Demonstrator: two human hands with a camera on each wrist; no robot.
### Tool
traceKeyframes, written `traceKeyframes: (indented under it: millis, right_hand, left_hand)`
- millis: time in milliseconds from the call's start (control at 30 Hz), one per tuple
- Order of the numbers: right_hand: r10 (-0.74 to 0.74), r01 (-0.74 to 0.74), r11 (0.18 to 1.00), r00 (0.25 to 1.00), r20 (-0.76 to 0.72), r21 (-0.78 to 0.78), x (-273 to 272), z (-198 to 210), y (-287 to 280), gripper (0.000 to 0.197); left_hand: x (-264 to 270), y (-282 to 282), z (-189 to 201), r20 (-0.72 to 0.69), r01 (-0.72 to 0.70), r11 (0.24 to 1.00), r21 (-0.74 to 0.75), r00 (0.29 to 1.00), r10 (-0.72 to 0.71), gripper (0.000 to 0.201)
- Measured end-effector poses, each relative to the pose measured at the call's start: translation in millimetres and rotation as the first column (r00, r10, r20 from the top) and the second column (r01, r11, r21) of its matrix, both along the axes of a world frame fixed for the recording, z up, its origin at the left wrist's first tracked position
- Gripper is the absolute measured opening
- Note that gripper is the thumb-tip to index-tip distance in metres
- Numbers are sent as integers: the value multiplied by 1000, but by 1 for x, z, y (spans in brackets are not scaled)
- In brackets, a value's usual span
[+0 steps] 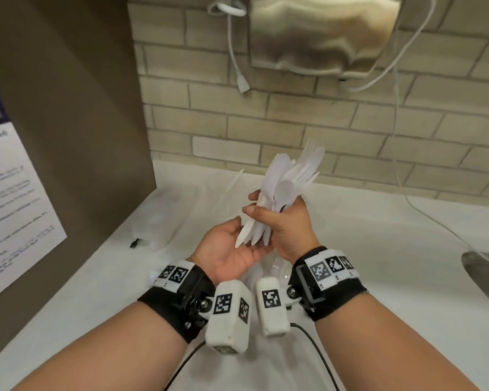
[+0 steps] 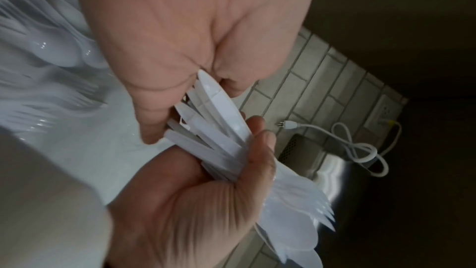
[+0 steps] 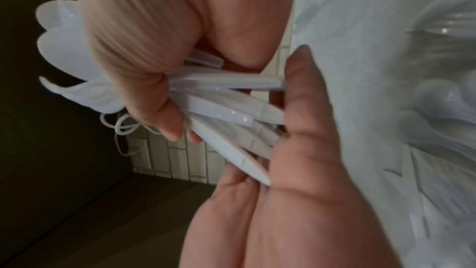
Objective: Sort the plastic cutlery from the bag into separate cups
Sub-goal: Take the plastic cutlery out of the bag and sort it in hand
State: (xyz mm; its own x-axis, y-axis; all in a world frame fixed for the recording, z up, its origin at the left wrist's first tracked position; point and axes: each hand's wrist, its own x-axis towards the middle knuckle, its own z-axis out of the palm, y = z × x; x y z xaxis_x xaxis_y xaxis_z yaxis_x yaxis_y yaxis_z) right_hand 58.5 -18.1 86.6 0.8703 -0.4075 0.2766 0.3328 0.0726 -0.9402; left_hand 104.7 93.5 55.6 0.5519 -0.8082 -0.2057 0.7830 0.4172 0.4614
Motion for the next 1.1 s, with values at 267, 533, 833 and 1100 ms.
traceKeyframes:
  millis: [267,533,833,1100]
  right_hand:
    - [77,-71,996,992,-96,60,2,-5,5,23]
    - [92,-81,994,984,-155,74,4,-9,10,21]
    - [184,-165,981,962,-200,105,-6,-12,-5,14]
    - [430,-490,865,834,-346,-105,-9,-28,15,26]
  left_hand:
    - [2,1,-2,-87,-65,998,7,994,65,51]
    - [2,2,1,-61,-78,997,22,995,79,62]
    - [20,22,17,555,-285,950,126,814,171,72]
    - [8,9,33,897,-409,898,162,440,39,77]
